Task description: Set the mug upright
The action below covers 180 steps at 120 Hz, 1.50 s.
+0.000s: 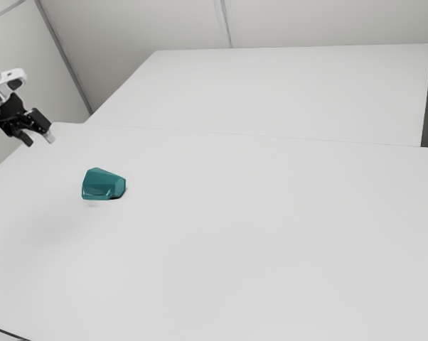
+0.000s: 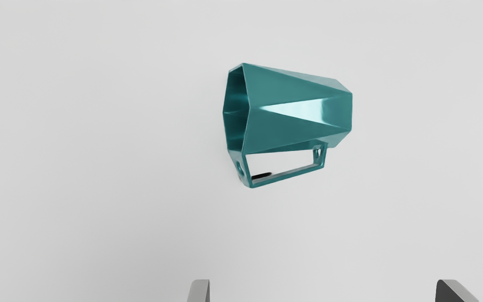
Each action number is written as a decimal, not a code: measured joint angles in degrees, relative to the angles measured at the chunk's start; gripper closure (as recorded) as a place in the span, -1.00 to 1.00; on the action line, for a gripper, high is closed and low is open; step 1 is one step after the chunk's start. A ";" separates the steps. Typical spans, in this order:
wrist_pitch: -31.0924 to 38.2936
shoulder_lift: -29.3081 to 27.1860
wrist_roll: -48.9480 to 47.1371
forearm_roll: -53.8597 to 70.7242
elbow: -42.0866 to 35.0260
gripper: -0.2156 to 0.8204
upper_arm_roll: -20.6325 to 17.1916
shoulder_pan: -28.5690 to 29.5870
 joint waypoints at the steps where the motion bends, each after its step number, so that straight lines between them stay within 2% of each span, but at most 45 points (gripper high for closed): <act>1: 0.09 0.11 0.38 -0.37 -0.01 -0.55 0.00 0.16; 51: 1.60 5.15 16.27 -16.54 -0.97 -0.55 0.04 6.30; 91: -4.57 11.11 19.14 -24.35 -0.33 -0.55 -0.10 11.80; 142: -8.35 18.96 22.97 -32.71 4.29 -0.55 -0.52 13.47; 180: -10.31 20.57 27.42 -39.93 3.68 -0.55 -0.64 14.05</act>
